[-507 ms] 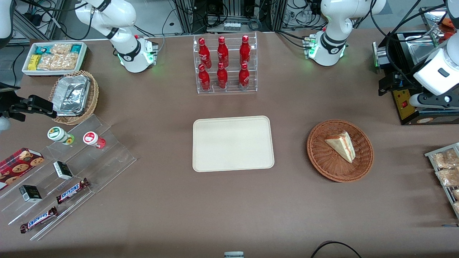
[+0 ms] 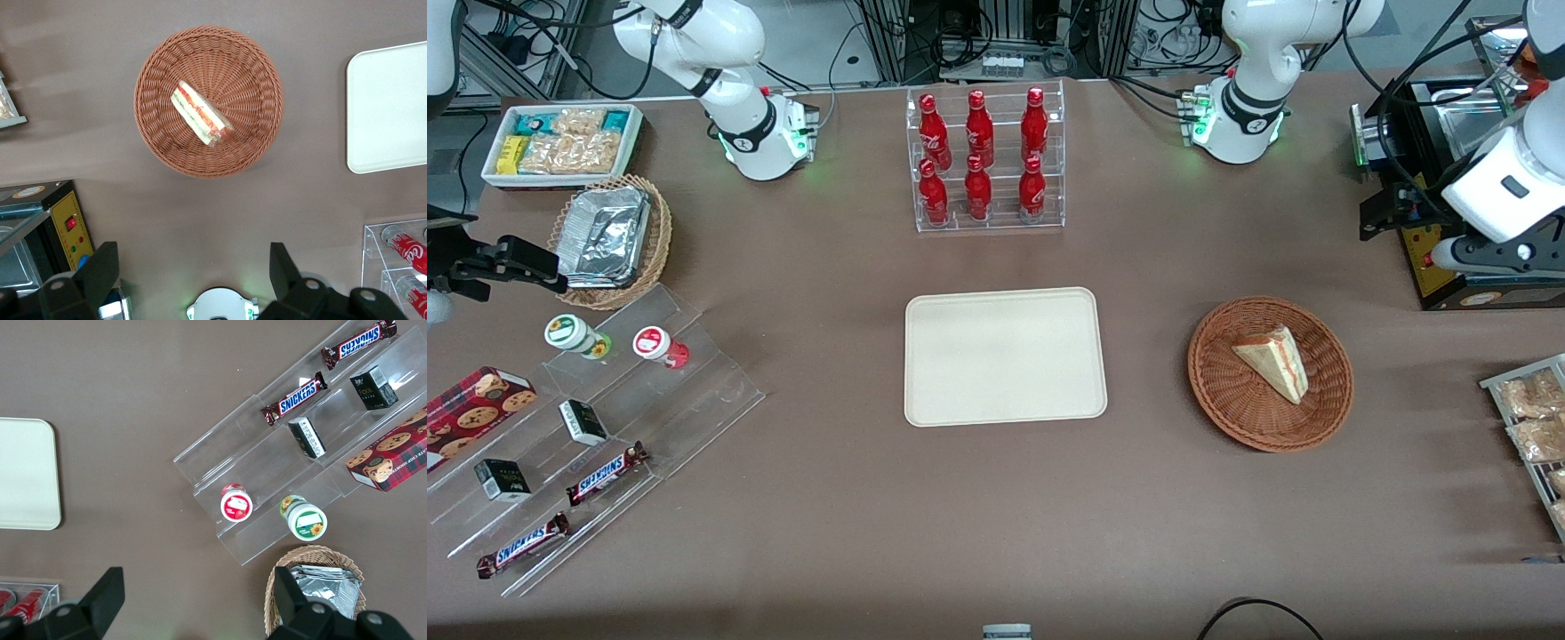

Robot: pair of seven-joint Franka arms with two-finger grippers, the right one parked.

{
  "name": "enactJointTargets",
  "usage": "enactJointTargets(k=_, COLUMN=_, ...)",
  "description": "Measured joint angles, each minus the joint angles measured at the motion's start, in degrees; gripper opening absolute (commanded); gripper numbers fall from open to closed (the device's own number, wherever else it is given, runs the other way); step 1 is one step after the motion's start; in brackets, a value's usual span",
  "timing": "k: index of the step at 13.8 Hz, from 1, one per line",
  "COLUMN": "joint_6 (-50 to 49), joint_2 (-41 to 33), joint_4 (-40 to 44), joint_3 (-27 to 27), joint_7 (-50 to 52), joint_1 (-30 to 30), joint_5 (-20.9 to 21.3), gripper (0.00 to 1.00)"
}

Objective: Place sandwich from basket to tray
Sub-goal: 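Move the left gripper over the wrapped sandwich in the wicker basket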

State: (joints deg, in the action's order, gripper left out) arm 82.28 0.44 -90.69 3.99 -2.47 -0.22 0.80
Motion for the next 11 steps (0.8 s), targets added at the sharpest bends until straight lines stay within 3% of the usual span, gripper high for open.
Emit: enactJointTargets(k=11, joint_6=22.5, joint_2=3.0, joint_4=-18.1, joint_3=-0.3, joint_7=3.2, joint_1=0.1, joint_5=1.8, gripper=1.00)
